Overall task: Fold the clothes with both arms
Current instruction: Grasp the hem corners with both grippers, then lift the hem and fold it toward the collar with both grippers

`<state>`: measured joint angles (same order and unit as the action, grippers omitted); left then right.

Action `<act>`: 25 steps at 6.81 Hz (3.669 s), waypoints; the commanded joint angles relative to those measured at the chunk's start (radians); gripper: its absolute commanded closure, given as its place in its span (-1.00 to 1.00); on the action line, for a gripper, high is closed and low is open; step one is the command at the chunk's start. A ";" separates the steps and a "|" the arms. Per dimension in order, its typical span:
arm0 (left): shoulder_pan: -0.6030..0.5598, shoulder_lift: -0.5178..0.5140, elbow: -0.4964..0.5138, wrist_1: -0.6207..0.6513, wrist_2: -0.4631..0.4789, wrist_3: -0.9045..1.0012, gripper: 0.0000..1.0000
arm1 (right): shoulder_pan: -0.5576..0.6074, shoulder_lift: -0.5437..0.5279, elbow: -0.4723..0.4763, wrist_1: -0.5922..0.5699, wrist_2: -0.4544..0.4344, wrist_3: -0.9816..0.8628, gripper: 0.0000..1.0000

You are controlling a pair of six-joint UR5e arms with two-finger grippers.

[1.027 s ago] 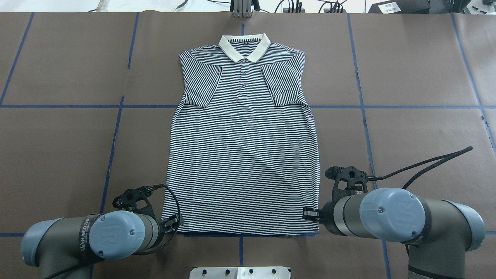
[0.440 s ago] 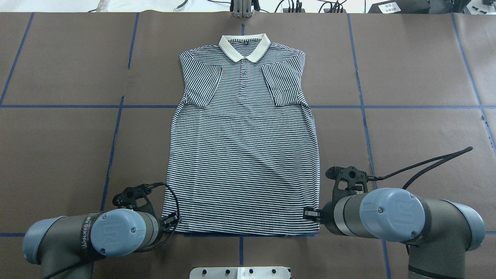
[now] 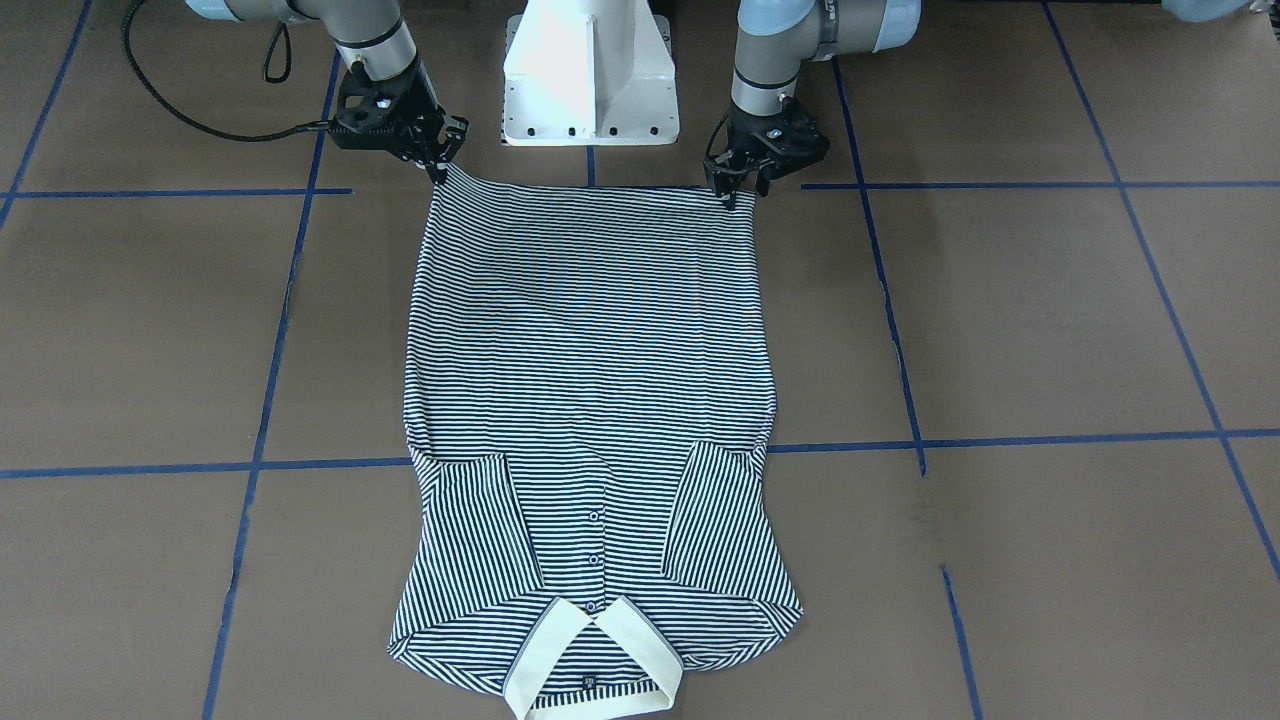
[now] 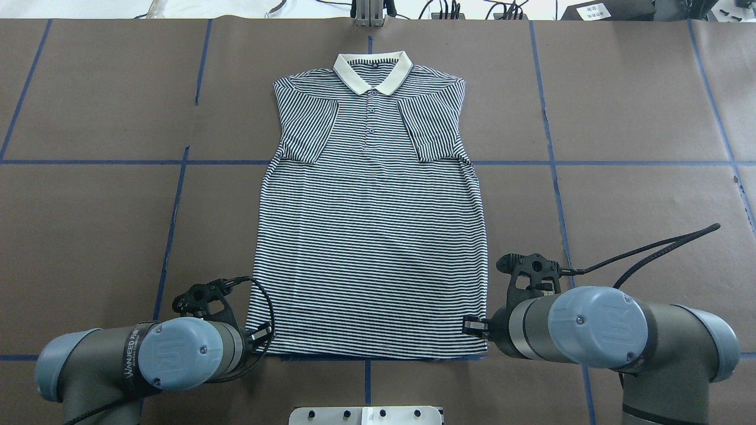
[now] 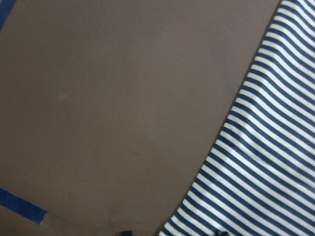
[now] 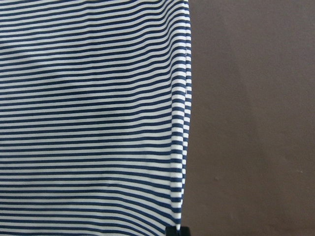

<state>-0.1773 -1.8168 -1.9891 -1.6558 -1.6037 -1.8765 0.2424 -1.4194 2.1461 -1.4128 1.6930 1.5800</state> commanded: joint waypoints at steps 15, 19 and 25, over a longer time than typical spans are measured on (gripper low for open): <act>-0.076 -0.018 -0.403 0.212 -0.012 0.156 1.00 | 0.249 -0.011 0.117 -0.005 0.277 -0.346 1.00; -0.322 -0.168 -0.060 0.107 -0.012 0.347 1.00 | 0.501 0.218 -0.228 0.002 0.266 -0.672 1.00; -0.537 -0.312 0.401 -0.277 -0.064 0.413 1.00 | 0.604 0.468 -0.723 0.234 0.275 -0.667 1.00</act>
<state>-0.6889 -2.1085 -1.6490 -1.8735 -1.6519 -1.4627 0.8371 -0.9866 1.5215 -1.2489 1.9669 0.9115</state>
